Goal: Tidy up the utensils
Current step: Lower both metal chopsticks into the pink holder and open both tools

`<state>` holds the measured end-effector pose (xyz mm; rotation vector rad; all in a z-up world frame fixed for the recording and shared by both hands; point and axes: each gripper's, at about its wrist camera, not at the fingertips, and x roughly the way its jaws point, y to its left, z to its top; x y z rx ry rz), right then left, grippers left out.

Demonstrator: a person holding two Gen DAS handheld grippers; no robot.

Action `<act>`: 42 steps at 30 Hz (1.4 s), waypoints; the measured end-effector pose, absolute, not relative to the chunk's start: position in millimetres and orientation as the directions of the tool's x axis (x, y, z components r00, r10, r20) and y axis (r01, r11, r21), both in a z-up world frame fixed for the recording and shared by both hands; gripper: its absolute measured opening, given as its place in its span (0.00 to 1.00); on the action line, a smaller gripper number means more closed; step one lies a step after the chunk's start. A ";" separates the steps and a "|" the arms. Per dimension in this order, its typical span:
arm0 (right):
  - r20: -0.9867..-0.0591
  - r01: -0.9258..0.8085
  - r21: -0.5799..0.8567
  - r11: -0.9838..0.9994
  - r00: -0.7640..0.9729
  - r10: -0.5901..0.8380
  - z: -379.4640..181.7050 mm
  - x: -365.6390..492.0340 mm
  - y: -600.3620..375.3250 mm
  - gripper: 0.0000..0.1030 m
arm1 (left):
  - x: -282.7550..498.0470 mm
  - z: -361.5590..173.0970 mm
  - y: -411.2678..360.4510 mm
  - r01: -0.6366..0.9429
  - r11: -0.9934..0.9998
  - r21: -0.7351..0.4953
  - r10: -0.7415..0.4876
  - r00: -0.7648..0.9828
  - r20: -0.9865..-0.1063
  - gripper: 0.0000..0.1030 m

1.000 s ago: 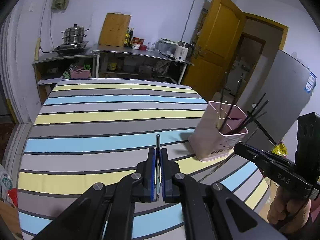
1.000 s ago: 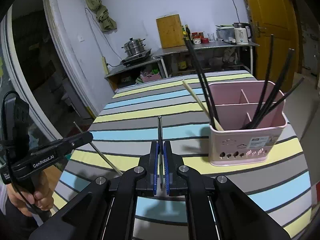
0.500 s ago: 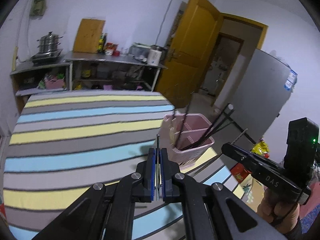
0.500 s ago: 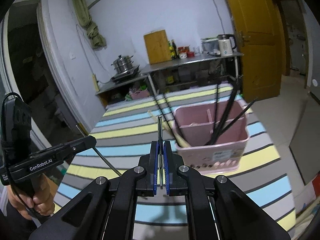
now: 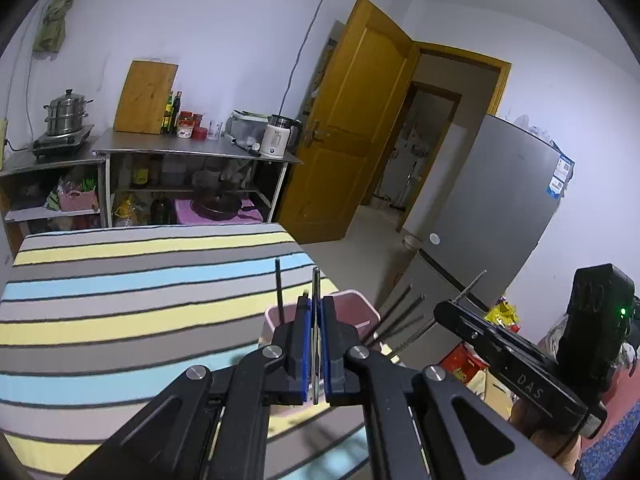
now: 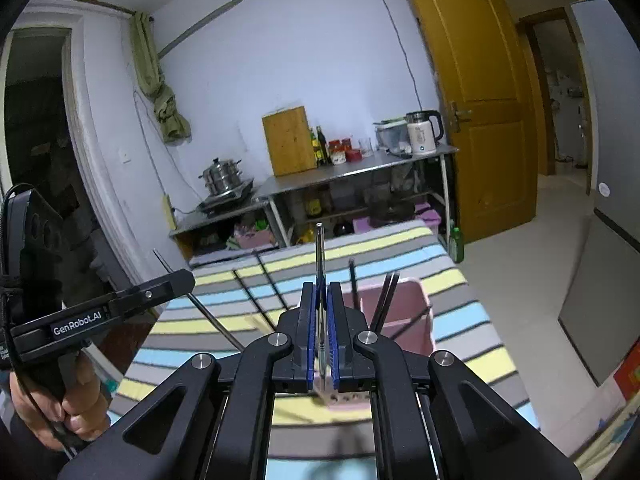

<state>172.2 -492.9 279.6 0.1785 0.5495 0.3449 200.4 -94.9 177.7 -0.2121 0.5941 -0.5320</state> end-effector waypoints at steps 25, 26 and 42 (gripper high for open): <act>-0.496 -0.227 0.235 0.945 0.808 0.317 238.9 193.2 -490.9 0.05 | 203.4 169.4 -128.2 0.467 0.849 -0.247 -0.529 0.735 -0.425 0.04; -0.499 -0.225 0.235 0.946 0.807 0.316 237.6 193.0 -490.9 0.05 | 202.7 168.7 -128.5 0.469 0.848 -0.248 -0.530 0.733 -0.427 0.04; -0.517 -0.224 0.234 0.946 0.795 0.317 230.3 196.1 -490.2 0.05 | 216.3 173.7 -125.8 0.456 0.851 -0.259 -0.524 0.749 -0.406 0.04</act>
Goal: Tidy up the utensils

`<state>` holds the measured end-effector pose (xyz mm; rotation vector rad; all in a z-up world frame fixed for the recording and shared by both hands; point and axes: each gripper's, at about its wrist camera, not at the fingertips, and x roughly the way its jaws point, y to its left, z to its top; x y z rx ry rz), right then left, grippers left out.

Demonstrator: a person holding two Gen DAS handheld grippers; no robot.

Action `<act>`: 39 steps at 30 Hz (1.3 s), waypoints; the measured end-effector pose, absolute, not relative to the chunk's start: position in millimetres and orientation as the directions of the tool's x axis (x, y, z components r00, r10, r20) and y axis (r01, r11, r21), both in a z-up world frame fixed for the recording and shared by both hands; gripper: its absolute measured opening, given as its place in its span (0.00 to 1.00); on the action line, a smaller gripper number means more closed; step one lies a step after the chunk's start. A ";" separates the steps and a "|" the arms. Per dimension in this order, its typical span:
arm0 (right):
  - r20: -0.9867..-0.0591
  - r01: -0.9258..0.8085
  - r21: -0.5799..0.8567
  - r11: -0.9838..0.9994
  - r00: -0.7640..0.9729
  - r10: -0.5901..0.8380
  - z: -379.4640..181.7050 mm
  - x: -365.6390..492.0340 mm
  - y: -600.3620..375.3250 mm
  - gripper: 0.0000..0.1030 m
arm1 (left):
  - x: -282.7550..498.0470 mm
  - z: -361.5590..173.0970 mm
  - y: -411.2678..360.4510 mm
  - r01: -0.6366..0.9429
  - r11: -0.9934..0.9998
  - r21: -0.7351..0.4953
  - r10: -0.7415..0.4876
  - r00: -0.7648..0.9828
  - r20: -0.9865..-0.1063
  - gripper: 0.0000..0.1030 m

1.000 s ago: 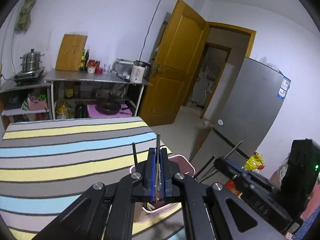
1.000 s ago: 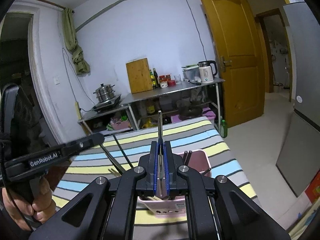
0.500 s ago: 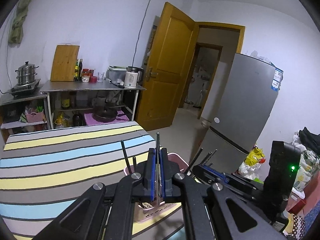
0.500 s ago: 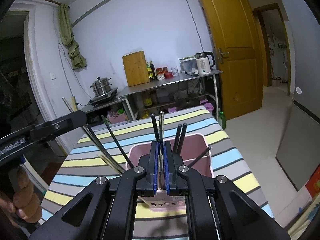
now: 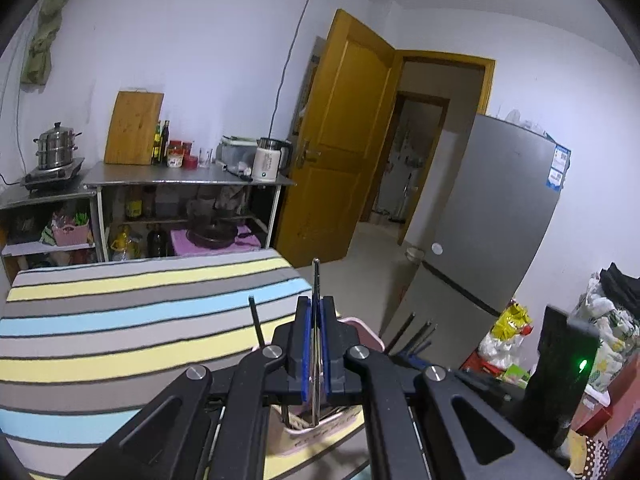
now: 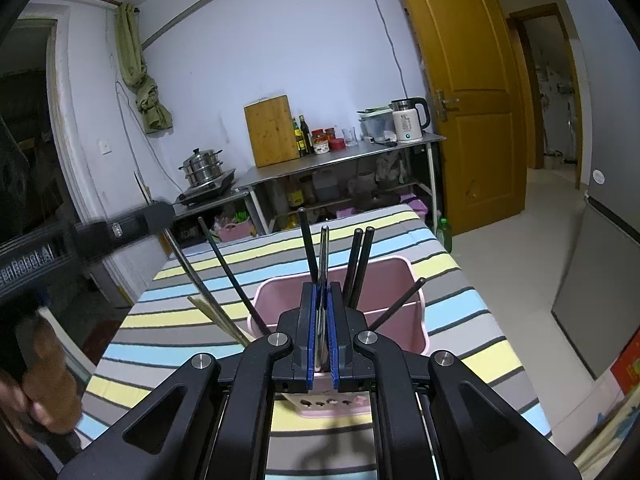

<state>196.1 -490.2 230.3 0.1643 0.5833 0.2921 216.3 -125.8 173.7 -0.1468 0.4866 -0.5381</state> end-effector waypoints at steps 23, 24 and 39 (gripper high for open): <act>-0.566 -0.234 0.223 0.946 0.759 0.321 205.1 195.0 -477.3 0.05 | 226.0 93.8 -130.9 0.410 0.869 -0.277 -0.493 0.666 -0.560 0.04; -0.574 -0.233 0.220 0.947 0.754 0.318 202.7 196.2 -476.2 0.05 | 227.6 91.0 -129.9 0.408 0.868 -0.282 -0.494 0.663 -0.562 0.04; -0.543 -0.235 0.228 0.945 0.775 0.323 214.7 172.2 -486.5 0.22 | 203.8 95.8 -114.8 0.415 0.857 -0.304 -0.514 0.683 -0.519 0.20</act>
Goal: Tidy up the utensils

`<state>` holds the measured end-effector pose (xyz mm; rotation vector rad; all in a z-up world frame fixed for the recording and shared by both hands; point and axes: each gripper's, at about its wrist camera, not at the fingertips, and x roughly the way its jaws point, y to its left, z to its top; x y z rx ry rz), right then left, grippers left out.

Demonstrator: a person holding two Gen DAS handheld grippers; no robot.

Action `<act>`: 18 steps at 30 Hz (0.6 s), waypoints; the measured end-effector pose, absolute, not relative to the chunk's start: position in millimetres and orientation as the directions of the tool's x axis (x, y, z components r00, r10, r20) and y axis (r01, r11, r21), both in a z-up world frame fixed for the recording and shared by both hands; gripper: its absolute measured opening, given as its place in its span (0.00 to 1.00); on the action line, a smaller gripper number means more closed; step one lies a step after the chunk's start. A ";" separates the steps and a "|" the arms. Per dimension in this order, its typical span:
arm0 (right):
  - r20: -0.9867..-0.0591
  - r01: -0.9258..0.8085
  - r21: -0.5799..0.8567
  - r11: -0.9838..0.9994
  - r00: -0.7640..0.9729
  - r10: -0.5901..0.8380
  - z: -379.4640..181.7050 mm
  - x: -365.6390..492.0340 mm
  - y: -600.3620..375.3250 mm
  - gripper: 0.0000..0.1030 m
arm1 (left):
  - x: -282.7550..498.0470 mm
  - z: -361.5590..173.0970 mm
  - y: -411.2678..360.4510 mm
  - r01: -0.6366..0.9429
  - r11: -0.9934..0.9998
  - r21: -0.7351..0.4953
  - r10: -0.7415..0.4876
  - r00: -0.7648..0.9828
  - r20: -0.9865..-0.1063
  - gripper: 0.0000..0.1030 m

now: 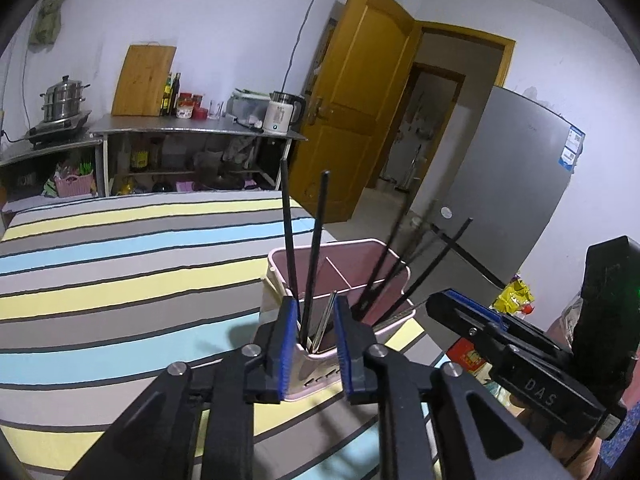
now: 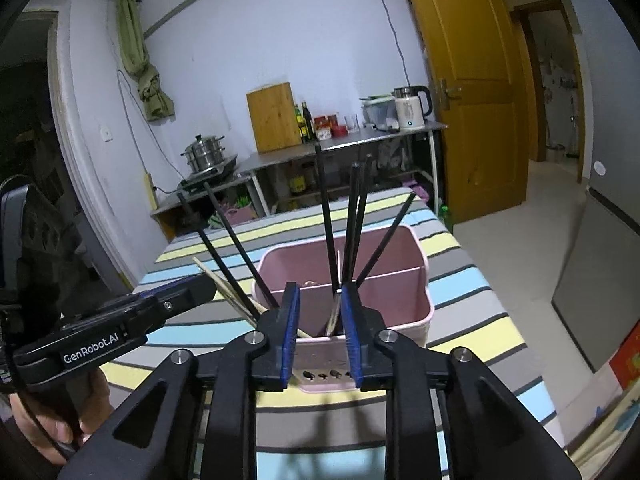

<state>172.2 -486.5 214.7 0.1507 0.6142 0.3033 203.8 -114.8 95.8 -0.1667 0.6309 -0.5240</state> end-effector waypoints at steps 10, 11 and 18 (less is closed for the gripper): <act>-0.544 -0.232 0.208 0.950 0.780 0.309 211.2 132.8 -489.5 0.23 | 159.6 86.9 -105.1 0.407 0.874 -0.267 -0.486 0.705 -0.517 0.26; -0.546 -0.231 0.203 0.952 0.780 0.306 210.4 129.1 -489.2 0.23 | 153.2 83.5 -103.9 0.404 0.877 -0.260 -0.479 0.707 -0.519 0.26; -0.550 -0.239 0.163 0.957 0.783 0.289 201.8 98.2 -481.4 0.23 | 117.7 67.6 -96.4 0.379 0.901 -0.211 -0.432 0.738 -0.519 0.26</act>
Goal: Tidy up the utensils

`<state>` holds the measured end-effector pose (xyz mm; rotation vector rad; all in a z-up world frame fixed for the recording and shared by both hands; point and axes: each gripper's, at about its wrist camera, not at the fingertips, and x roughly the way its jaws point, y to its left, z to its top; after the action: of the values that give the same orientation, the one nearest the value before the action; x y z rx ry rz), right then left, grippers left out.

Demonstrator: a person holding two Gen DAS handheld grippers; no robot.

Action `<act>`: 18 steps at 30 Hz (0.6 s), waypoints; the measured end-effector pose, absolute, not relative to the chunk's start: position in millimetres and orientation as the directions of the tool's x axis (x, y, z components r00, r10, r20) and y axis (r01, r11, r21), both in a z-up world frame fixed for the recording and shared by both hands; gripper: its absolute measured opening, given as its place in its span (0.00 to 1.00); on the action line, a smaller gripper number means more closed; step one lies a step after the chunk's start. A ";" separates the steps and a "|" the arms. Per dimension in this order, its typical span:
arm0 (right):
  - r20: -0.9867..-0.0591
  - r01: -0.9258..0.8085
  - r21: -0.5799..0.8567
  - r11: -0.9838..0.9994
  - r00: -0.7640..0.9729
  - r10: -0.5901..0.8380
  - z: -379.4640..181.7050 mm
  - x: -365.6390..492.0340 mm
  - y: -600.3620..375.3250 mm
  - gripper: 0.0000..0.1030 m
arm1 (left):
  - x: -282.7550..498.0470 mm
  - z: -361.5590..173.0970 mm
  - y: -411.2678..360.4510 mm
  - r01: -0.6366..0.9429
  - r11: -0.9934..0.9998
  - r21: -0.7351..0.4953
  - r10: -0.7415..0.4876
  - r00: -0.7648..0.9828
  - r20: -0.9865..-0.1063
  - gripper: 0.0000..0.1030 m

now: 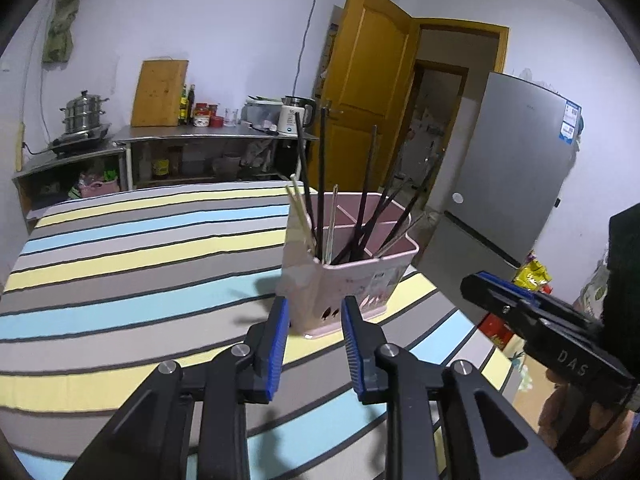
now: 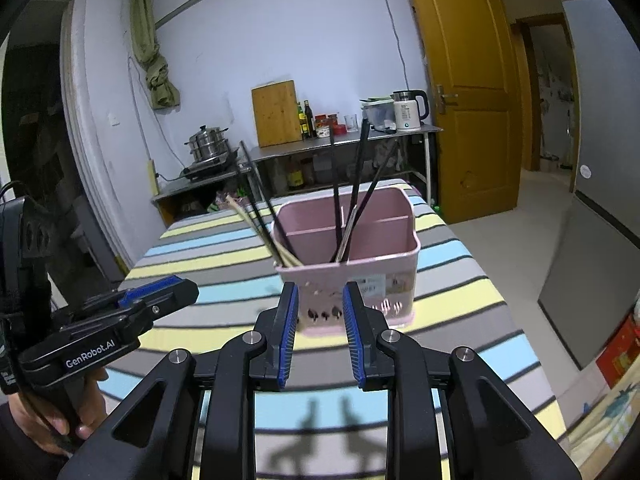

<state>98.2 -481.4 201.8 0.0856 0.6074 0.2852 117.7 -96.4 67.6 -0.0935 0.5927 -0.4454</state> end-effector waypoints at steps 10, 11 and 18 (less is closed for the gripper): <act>-0.549 -0.242 0.120 0.963 0.792 0.267 186.1 62.3 -475.4 0.23 | 80.3 48.4 -91.4 0.340 0.924 -0.177 -0.382 0.777 -0.500 0.26; -0.547 -0.239 0.112 0.964 0.795 0.261 184.0 59.0 -474.8 0.23 | 76.3 46.7 -92.1 0.340 0.924 -0.172 -0.380 0.780 -0.497 0.26; -0.553 -0.233 0.093 0.968 0.796 0.245 167.0 43.8 -473.9 0.24 | 57.2 34.1 -93.9 0.340 0.925 -0.168 -0.377 0.782 -0.496 0.26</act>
<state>43.8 -473.9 167.0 0.0202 0.5967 0.2570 57.2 -93.9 34.1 -0.0704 0.5505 -0.3878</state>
